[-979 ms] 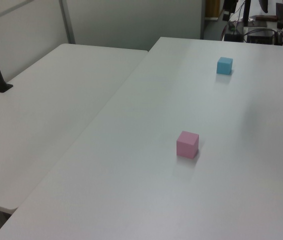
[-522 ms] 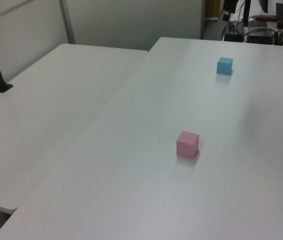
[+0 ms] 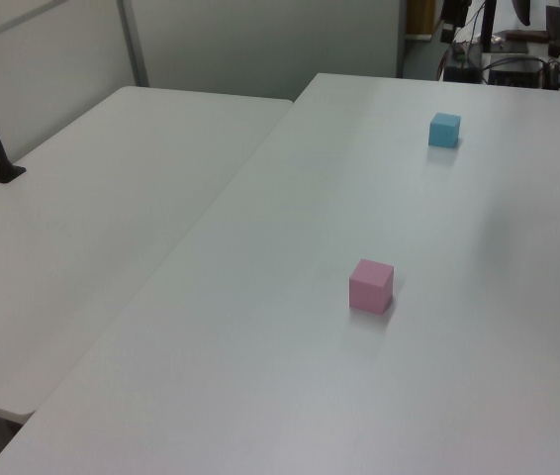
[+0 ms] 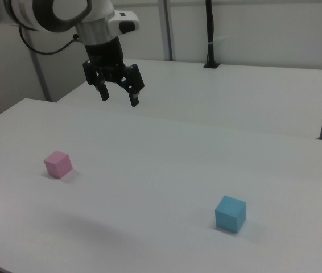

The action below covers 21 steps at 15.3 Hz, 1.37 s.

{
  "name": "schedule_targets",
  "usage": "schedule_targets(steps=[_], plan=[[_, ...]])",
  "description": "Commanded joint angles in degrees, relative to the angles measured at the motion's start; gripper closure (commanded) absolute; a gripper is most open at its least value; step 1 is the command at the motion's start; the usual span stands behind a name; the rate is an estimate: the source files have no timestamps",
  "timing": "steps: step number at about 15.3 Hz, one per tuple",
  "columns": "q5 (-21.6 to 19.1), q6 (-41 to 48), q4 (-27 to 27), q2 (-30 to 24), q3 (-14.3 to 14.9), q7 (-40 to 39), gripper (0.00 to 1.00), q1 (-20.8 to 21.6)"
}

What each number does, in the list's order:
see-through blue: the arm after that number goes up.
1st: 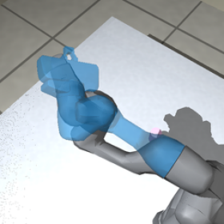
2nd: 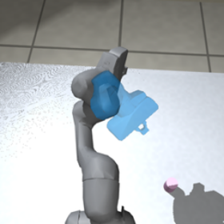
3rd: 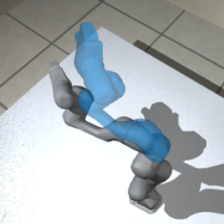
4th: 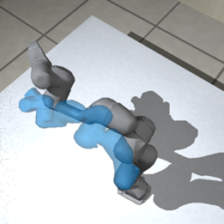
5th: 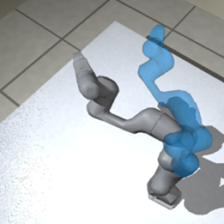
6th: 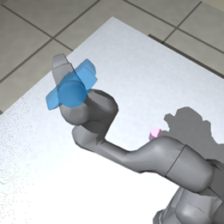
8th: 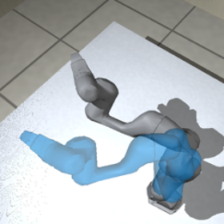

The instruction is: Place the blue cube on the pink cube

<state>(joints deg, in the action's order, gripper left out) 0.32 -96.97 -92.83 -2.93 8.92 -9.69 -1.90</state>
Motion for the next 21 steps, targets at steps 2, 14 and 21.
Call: schedule_targets(steps=[2, 14, 21], plan=[[-0.4, 3.1, 1.3, 0.4, 0.0, -1.6, 0.0, 0.2], [-0.7, -7.8, -5.4, 4.3, 0.0, -18.3, 0.0, -16.2], [-1.1, -29.4, -11.8, 17.9, 0.0, -19.8, 0.0, -23.1]])
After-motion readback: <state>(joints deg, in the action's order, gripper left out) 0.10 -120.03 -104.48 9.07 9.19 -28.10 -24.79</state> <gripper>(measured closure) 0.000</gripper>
